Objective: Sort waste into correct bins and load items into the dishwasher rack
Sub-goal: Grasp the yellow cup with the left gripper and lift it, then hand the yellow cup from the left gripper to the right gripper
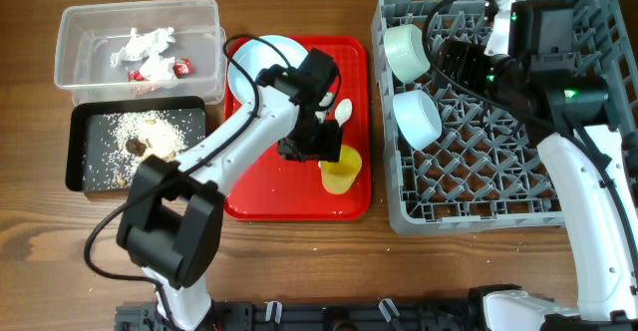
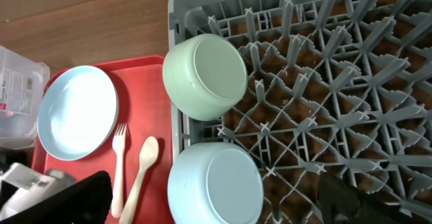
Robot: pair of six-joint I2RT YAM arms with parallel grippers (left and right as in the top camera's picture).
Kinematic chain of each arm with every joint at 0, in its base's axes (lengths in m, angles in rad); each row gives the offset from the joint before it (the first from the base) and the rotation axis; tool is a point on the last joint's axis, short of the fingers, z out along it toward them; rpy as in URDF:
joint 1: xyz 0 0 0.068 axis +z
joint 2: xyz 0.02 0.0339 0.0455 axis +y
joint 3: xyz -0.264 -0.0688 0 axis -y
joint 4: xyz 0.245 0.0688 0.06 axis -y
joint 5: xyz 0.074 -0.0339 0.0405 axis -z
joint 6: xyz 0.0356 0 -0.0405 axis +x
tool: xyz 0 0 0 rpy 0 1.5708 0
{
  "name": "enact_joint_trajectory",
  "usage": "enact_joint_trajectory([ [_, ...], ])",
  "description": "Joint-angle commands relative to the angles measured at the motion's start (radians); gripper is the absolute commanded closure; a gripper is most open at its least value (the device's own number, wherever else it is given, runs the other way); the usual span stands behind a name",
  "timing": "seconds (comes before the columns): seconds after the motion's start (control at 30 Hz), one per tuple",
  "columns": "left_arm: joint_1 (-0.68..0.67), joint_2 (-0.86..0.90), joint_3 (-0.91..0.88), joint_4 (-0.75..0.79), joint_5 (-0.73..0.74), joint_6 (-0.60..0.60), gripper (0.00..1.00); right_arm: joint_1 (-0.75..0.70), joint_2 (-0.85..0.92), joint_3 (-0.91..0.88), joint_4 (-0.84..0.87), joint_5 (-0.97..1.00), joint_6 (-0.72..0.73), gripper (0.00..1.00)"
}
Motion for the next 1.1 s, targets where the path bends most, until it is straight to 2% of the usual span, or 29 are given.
enact_joint_trajectory([
  [0.0,-0.004,0.025,-0.008,-0.020,-0.011,-0.011,0.51,-0.002,-0.007,0.002,0.000,-0.016,-0.007,0.02],
  [0.13,-0.004,0.032,-0.008,-0.023,-0.011,-0.011,0.72,-0.002,-0.007,0.002,0.000,-0.016,-0.007,0.02],
  [0.2,-0.003,0.032,-0.008,-0.023,-0.011,-0.011,0.96,-0.002,-0.007,0.002,-0.001,-0.016,-0.006,0.02],
  [0.4,0.002,0.025,-0.007,-0.024,0.000,-0.011,0.96,-0.002,-0.007,0.002,0.000,-0.074,-0.006,0.02],
  [0.53,0.088,-0.045,-0.005,-0.019,0.179,-0.011,0.96,-0.002,-0.007,0.002,0.026,-0.202,-0.006,0.02],
  [0.73,0.286,-0.103,-0.005,0.059,0.500,0.017,0.96,0.009,-0.003,-0.002,0.096,-0.468,-0.006,0.02],
  [0.8,0.345,-0.103,-0.005,0.101,0.667,0.075,0.96,0.044,0.007,-0.011,0.124,-0.530,-0.006,0.02],
  [1.07,0.495,-0.103,-0.005,0.226,1.060,0.081,0.96,0.198,0.153,-0.018,0.282,-0.790,-0.010,0.02],
])
